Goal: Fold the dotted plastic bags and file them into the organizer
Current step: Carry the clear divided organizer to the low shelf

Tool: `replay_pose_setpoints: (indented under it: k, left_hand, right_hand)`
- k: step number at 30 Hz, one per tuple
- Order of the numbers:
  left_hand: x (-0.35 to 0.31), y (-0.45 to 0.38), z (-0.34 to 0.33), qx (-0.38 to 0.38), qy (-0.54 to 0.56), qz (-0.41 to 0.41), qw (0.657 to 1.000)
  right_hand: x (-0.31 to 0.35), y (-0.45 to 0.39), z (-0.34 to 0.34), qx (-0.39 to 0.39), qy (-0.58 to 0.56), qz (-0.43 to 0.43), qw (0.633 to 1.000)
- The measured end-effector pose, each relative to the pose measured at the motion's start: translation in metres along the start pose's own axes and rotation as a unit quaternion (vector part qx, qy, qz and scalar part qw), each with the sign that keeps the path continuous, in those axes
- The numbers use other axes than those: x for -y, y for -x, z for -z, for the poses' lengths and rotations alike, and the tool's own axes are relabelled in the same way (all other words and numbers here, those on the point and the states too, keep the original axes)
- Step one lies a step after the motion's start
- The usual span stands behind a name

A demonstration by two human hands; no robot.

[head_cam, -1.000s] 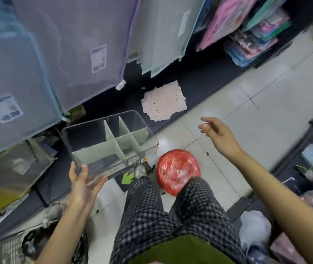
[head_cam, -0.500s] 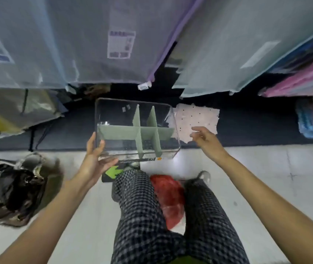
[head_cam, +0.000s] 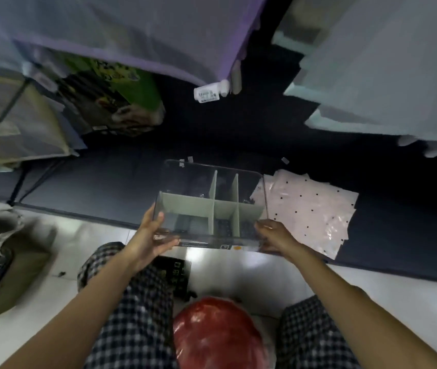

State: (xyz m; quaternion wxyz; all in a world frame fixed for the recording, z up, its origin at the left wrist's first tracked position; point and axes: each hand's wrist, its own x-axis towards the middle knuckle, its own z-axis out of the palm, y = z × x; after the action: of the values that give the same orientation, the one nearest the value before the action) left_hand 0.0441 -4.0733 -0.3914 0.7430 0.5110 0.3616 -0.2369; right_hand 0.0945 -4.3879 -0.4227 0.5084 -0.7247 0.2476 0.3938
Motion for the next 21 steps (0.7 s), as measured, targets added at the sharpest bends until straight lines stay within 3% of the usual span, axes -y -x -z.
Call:
replay_pose_setpoints:
  k: [3, 10, 17, 21]
  left_hand:
    - [0.008, -0.055, 0.019, -0.031, 0.011, -0.002, 0.999]
    - [0.050, -0.160, 0.036, -0.196, 0.032, -0.085, 0.976]
    - [0.074, -0.206, 0.051, -0.179, 0.001, -0.110, 0.978]
    - [0.076, -0.204, 0.052, -0.146, 0.021, -0.128, 0.981]
  right_hand:
    - [-0.010, -0.063, -0.025, -0.030, 0.053, 0.065, 0.996]
    - [-0.030, -0.174, -0.078, -0.074, -0.003, 0.149, 0.986]
    - [-0.054, -0.225, -0.094, -0.133, -0.018, 0.169, 0.977]
    - [-0.066, -0.226, -0.102, -0.118, -0.016, 0.157, 0.980]
